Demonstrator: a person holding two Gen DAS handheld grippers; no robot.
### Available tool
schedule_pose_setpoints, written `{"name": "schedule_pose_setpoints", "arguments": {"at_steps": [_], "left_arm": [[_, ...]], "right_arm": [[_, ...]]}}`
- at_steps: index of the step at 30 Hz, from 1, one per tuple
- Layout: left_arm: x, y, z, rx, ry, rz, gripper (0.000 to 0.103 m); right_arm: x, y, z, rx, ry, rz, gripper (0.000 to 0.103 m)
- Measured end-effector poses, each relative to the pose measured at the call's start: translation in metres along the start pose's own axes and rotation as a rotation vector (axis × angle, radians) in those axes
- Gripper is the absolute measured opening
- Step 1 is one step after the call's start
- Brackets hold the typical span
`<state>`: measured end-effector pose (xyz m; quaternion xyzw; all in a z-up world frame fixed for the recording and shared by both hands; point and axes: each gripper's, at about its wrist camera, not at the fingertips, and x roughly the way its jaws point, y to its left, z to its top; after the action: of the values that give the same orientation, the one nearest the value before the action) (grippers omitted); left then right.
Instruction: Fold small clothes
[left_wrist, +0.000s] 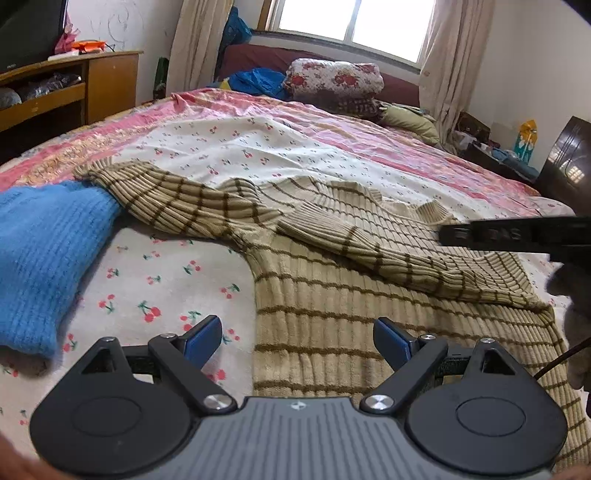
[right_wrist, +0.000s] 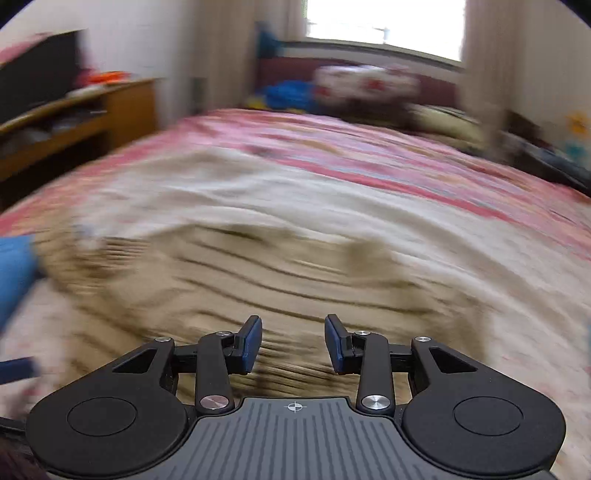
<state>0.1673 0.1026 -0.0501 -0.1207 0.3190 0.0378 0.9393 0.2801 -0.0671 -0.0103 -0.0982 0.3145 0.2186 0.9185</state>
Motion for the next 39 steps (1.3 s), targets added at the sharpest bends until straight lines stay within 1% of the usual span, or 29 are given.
{"name": "schedule_pose_setpoints", "arguments": {"at_steps": [3, 5, 8, 10, 11, 12, 13, 15, 17, 19, 20, 21, 22, 24, 26, 28, 29, 31, 34, 35, 37, 38, 39], "left_arm": [[-0.004, 0.004, 0.003, 0.01, -0.031, 0.029, 0.094], [-0.007, 0.008, 0.005, 0.007, -0.049, 0.046, 0.094], [-0.006, 0.014, 0.008, -0.013, -0.048, 0.048, 0.094], [-0.005, 0.016, 0.008, -0.017, -0.043, 0.049, 0.094], [-0.005, 0.016, 0.008, -0.016, -0.042, 0.049, 0.094], [-0.004, 0.016, 0.008, -0.014, -0.042, 0.049, 0.094], [-0.004, 0.016, 0.008, -0.013, -0.042, 0.048, 0.094], [-0.005, 0.016, 0.008, -0.015, -0.044, 0.044, 0.094], [-0.005, 0.015, 0.007, -0.015, -0.044, 0.042, 0.094], [-0.005, 0.015, 0.007, -0.014, -0.041, 0.041, 0.094], [-0.004, 0.015, 0.007, -0.014, -0.039, 0.042, 0.094], [-0.004, 0.015, 0.007, -0.013, -0.036, 0.043, 0.094], [-0.003, 0.014, 0.007, -0.012, -0.035, 0.044, 0.094], [-0.003, 0.014, 0.006, -0.01, -0.036, 0.045, 0.094], [-0.004, 0.014, 0.006, -0.009, -0.037, 0.042, 0.094], [-0.004, 0.013, 0.006, -0.008, -0.036, 0.04, 0.094], [-0.004, 0.013, 0.006, -0.009, -0.037, 0.038, 0.094], [-0.004, 0.013, 0.006, -0.012, -0.04, 0.036, 0.094], [-0.006, 0.013, 0.005, -0.013, -0.048, 0.033, 0.094], [-0.006, 0.013, 0.005, -0.014, -0.048, 0.031, 0.094], [-0.004, 0.012, 0.004, -0.008, -0.044, 0.031, 0.094], [-0.003, 0.011, 0.004, -0.003, -0.04, 0.032, 0.094], [-0.002, 0.009, 0.003, 0.005, -0.036, 0.032, 0.094]], "right_arm": [[0.008, 0.029, 0.005, -0.085, 0.012, 0.109, 0.035], [0.015, 0.048, 0.004, -0.15, 0.029, 0.156, 0.037], [0.033, 0.062, 0.004, -0.216, 0.059, 0.143, 0.037], [0.045, 0.065, 0.005, -0.217, 0.076, 0.146, 0.036], [0.05, 0.068, 0.005, -0.222, 0.086, 0.139, 0.033], [0.053, 0.071, 0.006, -0.229, 0.092, 0.118, 0.016], [0.054, 0.074, 0.006, -0.234, 0.095, 0.093, 0.01], [0.051, 0.071, 0.009, -0.205, 0.066, 0.078, 0.005], [0.045, 0.066, 0.015, -0.153, 0.02, 0.066, 0.005], [0.037, 0.063, 0.018, -0.125, -0.027, 0.106, 0.005], [0.037, 0.064, 0.017, -0.136, -0.021, 0.125, 0.005], [0.04, 0.067, 0.016, -0.154, 0.004, 0.137, 0.008], [0.045, 0.07, 0.014, -0.168, 0.034, 0.139, 0.009], [0.048, 0.068, 0.007, -0.176, 0.057, 0.132, 0.011], [0.041, 0.06, 0.005, -0.133, 0.045, 0.134, 0.015], [0.03, 0.042, 0.005, -0.064, 0.022, 0.143, 0.017], [0.023, 0.032, 0.004, -0.033, 0.011, 0.134, 0.018], [0.013, 0.01, -0.001, 0.013, -0.011, 0.075, 0.018], [0.014, -0.029, -0.01, 0.08, 0.008, -0.095, 0.017], [0.017, -0.046, -0.016, 0.103, 0.02, -0.17, 0.017], [0.027, -0.073, -0.027, 0.156, 0.071, -0.298, 0.018], [0.032, -0.087, -0.034, 0.187, 0.106, -0.331, 0.02], [0.031, -0.098, -0.04, 0.208, 0.091, -0.304, 0.019]]}}
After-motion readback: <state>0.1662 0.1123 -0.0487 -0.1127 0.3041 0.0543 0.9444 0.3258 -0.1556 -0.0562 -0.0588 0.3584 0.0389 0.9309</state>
